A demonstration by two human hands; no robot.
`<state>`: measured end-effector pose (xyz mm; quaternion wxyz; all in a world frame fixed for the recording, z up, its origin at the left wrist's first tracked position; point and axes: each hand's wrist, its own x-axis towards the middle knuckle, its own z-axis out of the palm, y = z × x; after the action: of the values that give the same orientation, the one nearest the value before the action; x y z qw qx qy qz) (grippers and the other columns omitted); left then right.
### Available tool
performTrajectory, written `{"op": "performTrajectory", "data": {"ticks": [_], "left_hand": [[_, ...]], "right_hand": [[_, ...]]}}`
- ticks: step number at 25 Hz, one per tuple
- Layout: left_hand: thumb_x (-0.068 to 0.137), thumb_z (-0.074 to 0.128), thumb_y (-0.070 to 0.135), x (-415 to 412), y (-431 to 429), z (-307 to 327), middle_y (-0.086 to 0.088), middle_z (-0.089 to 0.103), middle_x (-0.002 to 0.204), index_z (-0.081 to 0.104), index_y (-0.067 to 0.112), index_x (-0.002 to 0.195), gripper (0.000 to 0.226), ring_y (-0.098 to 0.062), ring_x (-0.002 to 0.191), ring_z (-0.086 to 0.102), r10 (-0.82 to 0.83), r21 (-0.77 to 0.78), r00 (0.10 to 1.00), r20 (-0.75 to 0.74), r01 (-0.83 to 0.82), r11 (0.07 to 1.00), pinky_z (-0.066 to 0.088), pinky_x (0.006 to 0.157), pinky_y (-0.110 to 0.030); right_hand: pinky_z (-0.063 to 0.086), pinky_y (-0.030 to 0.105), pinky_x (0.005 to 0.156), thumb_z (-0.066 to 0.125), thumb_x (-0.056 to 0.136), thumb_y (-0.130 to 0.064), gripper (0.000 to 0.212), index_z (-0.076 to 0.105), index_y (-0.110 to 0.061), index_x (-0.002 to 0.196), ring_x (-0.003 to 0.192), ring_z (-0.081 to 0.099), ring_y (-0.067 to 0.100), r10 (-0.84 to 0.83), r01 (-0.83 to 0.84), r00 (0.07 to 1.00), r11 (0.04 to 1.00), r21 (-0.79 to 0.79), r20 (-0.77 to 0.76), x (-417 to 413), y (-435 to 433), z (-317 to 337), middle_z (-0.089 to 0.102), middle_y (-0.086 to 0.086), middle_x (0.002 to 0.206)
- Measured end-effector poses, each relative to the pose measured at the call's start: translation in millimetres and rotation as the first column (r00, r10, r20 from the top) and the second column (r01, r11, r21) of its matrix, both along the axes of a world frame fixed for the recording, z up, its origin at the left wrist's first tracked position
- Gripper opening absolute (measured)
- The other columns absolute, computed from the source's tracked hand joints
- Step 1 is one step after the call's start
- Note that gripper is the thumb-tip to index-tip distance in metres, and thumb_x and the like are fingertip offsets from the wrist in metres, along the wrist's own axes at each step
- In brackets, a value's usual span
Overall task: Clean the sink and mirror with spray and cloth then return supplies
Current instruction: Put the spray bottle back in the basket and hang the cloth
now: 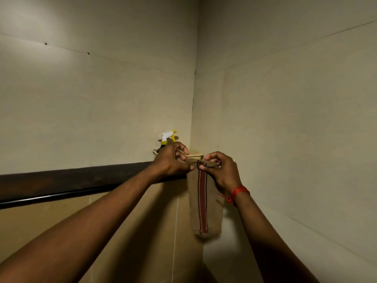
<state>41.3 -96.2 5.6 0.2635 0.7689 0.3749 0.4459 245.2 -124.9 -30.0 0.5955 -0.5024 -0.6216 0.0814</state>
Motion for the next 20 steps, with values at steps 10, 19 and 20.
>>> {"op": "performTrajectory", "data": {"ticks": [10, 19, 20], "left_hand": [[0.08, 0.074, 0.002, 64, 159, 42, -0.006, 0.062, 0.094, 0.071, 0.013, 0.08, 0.012, -0.025, 0.093, 0.063, 0.427, 0.403, 0.904, -0.005, -0.389, 0.828, 0.055, 0.08, -0.039], [0.084, 0.073, 0.026, 70, 183, -18, -0.002, 0.074, 0.093, 0.071, 0.013, 0.104, 0.024, -0.014, 0.083, 0.07, 0.239, 0.319, 0.918, -0.317, -0.134, 0.938, 0.06, 0.078, -0.036], [0.085, 0.074, 0.028, 69, 186, -17, -0.001, 0.075, 0.091, 0.071, 0.014, 0.1, 0.02, -0.013, 0.082, 0.07, 0.217, 0.301, 0.916, -0.337, -0.114, 0.947, 0.06, 0.078, -0.038]], "right_hand": [[0.045, 0.026, 0.063, 0.077, 0.084, -0.022, 0.01, 0.067, -0.022, 0.087, 0.079, 0.066, 0.013, -0.271, 0.264, 0.871, 0.962, 0.074, 0.41, 14, 185, 83, 0.068, -0.011, 0.085], [0.045, 0.036, 0.075, 0.054, 0.097, -0.017, 0.043, 0.044, -0.014, 0.139, 0.101, 0.066, 0.036, -0.197, 0.282, 0.732, 0.959, -0.027, 0.652, 20, 227, 28, 0.068, 0.016, 0.114], [0.047, 0.037, 0.077, 0.052, 0.1, -0.025, 0.044, 0.043, -0.014, 0.142, 0.103, 0.066, 0.037, -0.206, 0.302, 0.705, 0.953, -0.024, 0.679, 18, 229, 27, 0.069, 0.017, 0.114]]}}
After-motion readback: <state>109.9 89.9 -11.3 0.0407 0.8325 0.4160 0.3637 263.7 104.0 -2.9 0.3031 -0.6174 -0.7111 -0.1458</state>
